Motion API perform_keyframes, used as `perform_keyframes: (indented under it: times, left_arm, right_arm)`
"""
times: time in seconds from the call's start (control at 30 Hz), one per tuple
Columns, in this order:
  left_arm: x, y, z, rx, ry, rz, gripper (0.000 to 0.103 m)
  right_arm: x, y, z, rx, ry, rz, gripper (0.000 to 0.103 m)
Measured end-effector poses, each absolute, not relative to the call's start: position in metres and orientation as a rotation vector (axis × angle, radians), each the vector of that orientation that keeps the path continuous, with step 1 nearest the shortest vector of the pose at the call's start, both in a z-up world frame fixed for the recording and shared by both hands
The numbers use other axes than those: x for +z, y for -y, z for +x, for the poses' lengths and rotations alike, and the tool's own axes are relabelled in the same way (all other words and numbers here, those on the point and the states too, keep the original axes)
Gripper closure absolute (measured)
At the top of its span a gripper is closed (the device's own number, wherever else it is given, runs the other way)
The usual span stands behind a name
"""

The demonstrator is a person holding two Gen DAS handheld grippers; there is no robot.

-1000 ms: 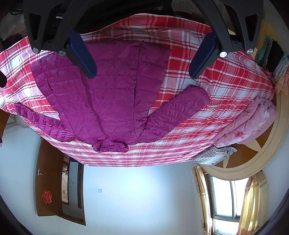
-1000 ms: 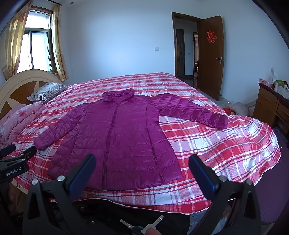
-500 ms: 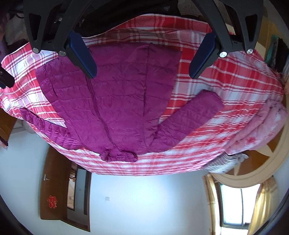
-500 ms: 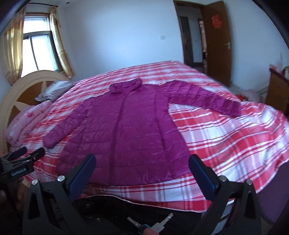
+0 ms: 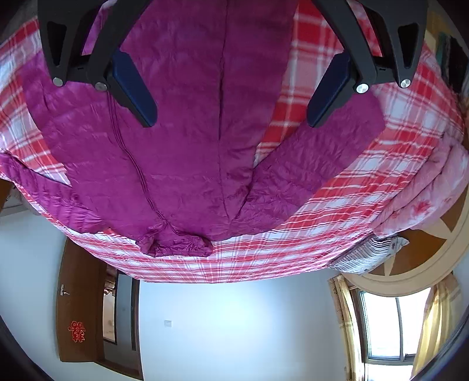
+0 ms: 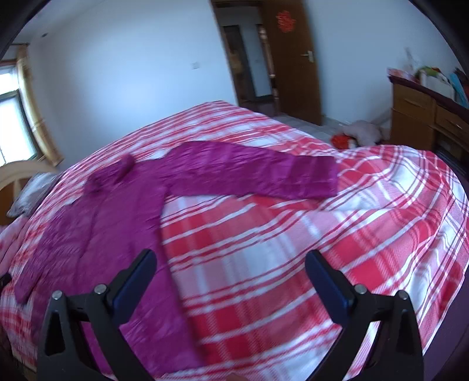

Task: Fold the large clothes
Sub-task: 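Move the right tool to the jacket sleeve cuff and close on it, then lift the sleeve with the right tool and lay it across the jacket body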

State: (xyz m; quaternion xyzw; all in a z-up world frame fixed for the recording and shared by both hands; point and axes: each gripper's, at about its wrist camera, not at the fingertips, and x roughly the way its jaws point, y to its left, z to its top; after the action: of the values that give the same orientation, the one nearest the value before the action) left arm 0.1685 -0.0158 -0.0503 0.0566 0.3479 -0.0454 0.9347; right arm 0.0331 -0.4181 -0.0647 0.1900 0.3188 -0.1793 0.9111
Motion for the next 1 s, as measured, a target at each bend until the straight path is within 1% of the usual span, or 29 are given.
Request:
perform_keyframes:
  times: [0.07,0.13,0.23,0.3,0.37,0.47,0.5,0.53,0.6,0.63,0.67,0.7,0.73,0.8,0.83,1.0]
  left_arm:
    - [-0.059,0.022,0.187,-0.082,-0.717,0.119,0.001]
    - [-0.067,0.029,0.204,-0.074,-0.719,0.12,0.001]
    - [-0.076,0.038,0.225,-0.075,-0.741,0.118,0.001]
    - [-0.08,0.043,0.233,-0.073,-0.747,0.121,0.001]
    - [-0.082,0.047,0.241,-0.076,-0.75,0.119,0.001]
    - [-0.086,0.05,0.248,-0.074,-0.746,0.123,0.001]
    - [-0.087,0.05,0.249,-0.073,-0.747,0.118,0.001]
    - [-0.088,0.05,0.25,-0.073,-0.752,0.111,0.001]
    - [-0.092,0.047,0.251,-0.073,-0.771,0.09,0.001]
    - [-0.094,0.045,0.251,-0.072,-0.779,0.083,0.001]
    - [-0.096,0.045,0.252,-0.073,-0.783,0.078,0.001]
    - [-0.097,0.044,0.251,-0.074,-0.787,0.073,0.001]
    - [-0.098,0.043,0.251,-0.075,-0.788,0.07,0.001]
    - [-0.099,0.04,0.249,-0.076,-0.788,0.06,0.001]
    - [-0.099,0.039,0.248,-0.077,-0.787,0.059,0.001]
    - [-0.092,0.033,0.242,-0.077,-0.763,0.05,0.001]
  right_arm:
    - [-0.07,0.449,0.046,-0.416,-0.671,0.416,0.007]
    - [-0.075,0.476,0.059,-0.458,-0.697,0.451,0.015]
    - [-0.08,0.507,0.074,-0.506,-0.724,0.481,0.022]
    - [-0.083,0.529,0.086,-0.56,-0.744,0.489,0.023]
    - [-0.087,0.547,0.098,-0.609,-0.774,0.486,0.028]
    - [-0.095,0.565,0.112,-0.657,-0.833,0.484,0.03]
    - [-0.101,0.572,0.119,-0.676,-0.863,0.481,0.035]
    - [-0.104,0.578,0.122,-0.68,-0.876,0.485,0.044]
    - [-0.11,0.58,0.131,-0.691,-0.912,0.451,0.049]
    - [-0.11,0.579,0.135,-0.7,-0.922,0.412,0.055]
    - [-0.109,0.578,0.136,-0.697,-0.925,0.395,0.062]
    - [-0.108,0.576,0.137,-0.682,-0.92,0.389,0.075]
    - [-0.109,0.577,0.138,-0.676,-0.921,0.384,0.081]
    - [-0.11,0.575,0.139,-0.637,-0.925,0.38,0.088]
    - [-0.109,0.574,0.139,-0.623,-0.918,0.379,0.09]
    - [-0.086,0.58,0.129,-0.616,-0.829,0.404,0.092]
